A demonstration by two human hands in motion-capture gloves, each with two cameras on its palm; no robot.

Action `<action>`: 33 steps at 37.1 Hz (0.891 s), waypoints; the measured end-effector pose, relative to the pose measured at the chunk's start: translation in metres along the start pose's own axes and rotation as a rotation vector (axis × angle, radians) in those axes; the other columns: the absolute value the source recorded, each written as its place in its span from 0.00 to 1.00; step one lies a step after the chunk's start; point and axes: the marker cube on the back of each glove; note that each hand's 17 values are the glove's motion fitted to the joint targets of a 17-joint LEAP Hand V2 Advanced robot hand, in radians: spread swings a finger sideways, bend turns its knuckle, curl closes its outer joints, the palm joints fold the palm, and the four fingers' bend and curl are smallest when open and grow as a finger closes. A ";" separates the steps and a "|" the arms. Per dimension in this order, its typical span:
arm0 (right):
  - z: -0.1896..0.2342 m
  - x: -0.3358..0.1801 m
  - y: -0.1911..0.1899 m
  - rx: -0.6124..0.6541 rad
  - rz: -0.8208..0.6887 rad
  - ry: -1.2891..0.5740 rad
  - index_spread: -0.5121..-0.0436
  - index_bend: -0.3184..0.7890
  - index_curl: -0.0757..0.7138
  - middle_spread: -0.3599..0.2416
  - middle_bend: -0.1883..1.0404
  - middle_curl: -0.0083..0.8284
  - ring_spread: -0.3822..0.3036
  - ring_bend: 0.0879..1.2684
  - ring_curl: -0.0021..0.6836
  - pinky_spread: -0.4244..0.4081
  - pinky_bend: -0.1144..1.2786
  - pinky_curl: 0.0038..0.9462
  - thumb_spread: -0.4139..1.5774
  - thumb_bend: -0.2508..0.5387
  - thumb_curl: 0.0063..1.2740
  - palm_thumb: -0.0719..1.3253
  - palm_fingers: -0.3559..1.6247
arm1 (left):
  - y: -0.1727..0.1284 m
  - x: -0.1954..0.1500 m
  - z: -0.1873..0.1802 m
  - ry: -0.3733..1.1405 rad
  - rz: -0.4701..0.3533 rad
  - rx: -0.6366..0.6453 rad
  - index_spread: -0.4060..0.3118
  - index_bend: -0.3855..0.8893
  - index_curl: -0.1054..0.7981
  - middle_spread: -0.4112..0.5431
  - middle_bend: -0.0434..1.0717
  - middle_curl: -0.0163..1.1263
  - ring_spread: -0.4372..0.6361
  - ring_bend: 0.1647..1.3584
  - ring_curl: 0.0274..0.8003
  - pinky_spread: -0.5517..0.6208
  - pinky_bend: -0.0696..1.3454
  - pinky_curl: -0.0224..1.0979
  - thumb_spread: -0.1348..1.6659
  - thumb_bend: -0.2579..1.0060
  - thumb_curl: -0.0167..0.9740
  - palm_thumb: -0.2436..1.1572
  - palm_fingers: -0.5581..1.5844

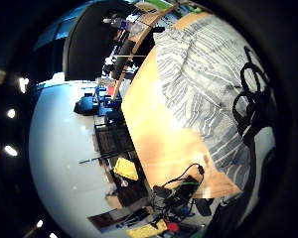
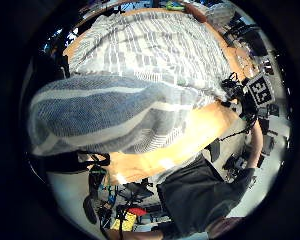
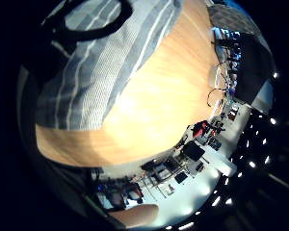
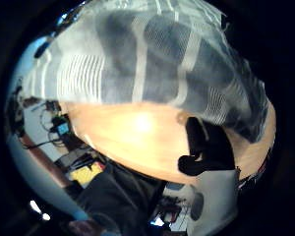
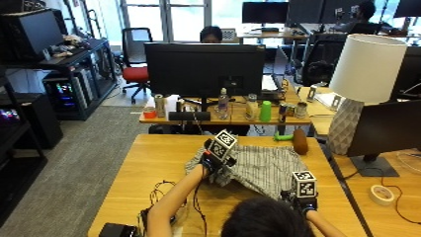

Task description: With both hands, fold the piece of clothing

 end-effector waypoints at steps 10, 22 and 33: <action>-0.011 0.010 -0.015 0.278 -0.024 0.021 0.52 0.42 0.40 0.40 0.40 0.51 0.35 0.41 0.54 0.39 0.43 0.35 0.75 0.46 0.30 0.78 0.74 | 0.009 0.006 0.018 0.034 0.039 -0.045 0.19 0.42 0.61 0.11 0.32 0.50 0.07 0.29 0.54 0.06 0.47 0.36 0.41 0.19 0.80 0.85 0.83; -0.032 0.019 0.008 0.251 -0.044 0.047 0.56 0.46 0.53 0.33 0.46 0.57 0.22 0.47 0.64 0.16 0.48 0.42 0.73 0.45 0.30 0.85 0.86 | 0.044 0.013 0.039 0.098 0.120 -0.119 0.20 0.42 0.62 0.11 0.32 0.51 0.07 0.29 0.54 0.05 0.47 0.36 0.41 0.19 0.82 0.85 0.83; -0.056 0.019 0.052 0.098 -0.101 0.082 0.58 0.45 0.59 0.32 0.49 0.60 0.22 0.49 0.66 0.12 0.49 0.42 0.72 0.40 0.29 0.86 0.86 | 0.073 0.018 0.046 0.165 0.200 -0.274 0.20 0.42 0.61 0.11 0.31 0.51 0.07 0.29 0.55 0.06 0.46 0.36 0.42 0.19 0.82 0.84 0.83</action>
